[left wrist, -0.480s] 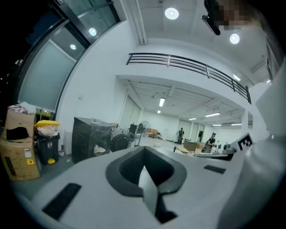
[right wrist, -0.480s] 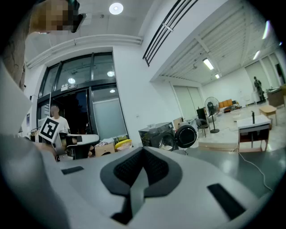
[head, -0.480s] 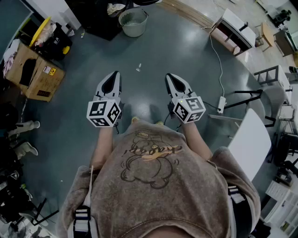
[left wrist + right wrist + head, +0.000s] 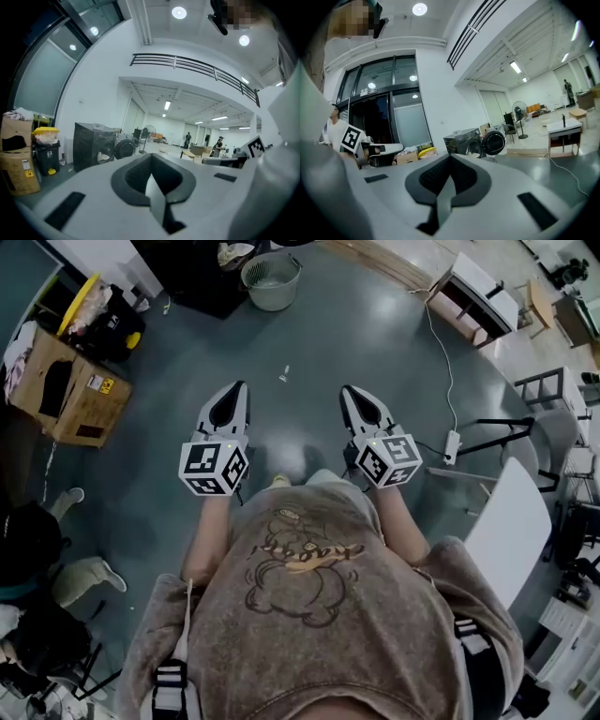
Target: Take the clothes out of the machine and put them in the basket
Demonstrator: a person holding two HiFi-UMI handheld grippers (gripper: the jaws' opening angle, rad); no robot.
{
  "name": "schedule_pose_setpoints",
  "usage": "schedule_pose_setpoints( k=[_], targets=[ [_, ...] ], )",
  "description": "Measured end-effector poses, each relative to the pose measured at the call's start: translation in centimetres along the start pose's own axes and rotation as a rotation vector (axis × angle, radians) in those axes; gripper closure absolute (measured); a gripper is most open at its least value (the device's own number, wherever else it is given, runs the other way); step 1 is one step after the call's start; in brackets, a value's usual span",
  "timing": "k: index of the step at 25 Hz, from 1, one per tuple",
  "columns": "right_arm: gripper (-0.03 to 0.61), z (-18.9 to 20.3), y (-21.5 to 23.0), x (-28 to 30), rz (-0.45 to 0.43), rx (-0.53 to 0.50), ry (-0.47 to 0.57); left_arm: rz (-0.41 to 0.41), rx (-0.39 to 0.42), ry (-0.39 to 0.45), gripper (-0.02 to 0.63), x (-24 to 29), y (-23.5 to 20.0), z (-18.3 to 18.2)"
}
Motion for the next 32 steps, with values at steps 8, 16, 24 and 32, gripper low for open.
schedule_pose_setpoints(
  k=[8, 16, 24, 32],
  targets=[
    [0.581, 0.5, 1.7, 2.6, 0.062, 0.034, 0.007, 0.040, 0.003, -0.013, 0.606, 3.0, -2.1, 0.1],
    [0.581, -0.5, 5.7, 8.7, 0.058, 0.031, 0.008, 0.041, -0.002, -0.019, 0.606, 9.8, -4.9, -0.2],
    [0.581, -3.8, 13.0, 18.3, 0.016, 0.037, -0.007, 0.009, -0.005, -0.020, 0.606, 20.8, -8.5, -2.7],
    [0.581, -9.0, 22.1, 28.1, -0.054, 0.033, -0.038, -0.037, -0.011, -0.015, 0.606, 34.4, -10.7, -6.6]
  ],
)
Point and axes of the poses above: the fingertips, and each gripper's own axes: x forward along the fingers, y to its right, z out of its underside, the point moved 1 cm from there along -x, backward along the fingers, and after that the axes turned 6 degrees about -z, right-handed, at the moved point
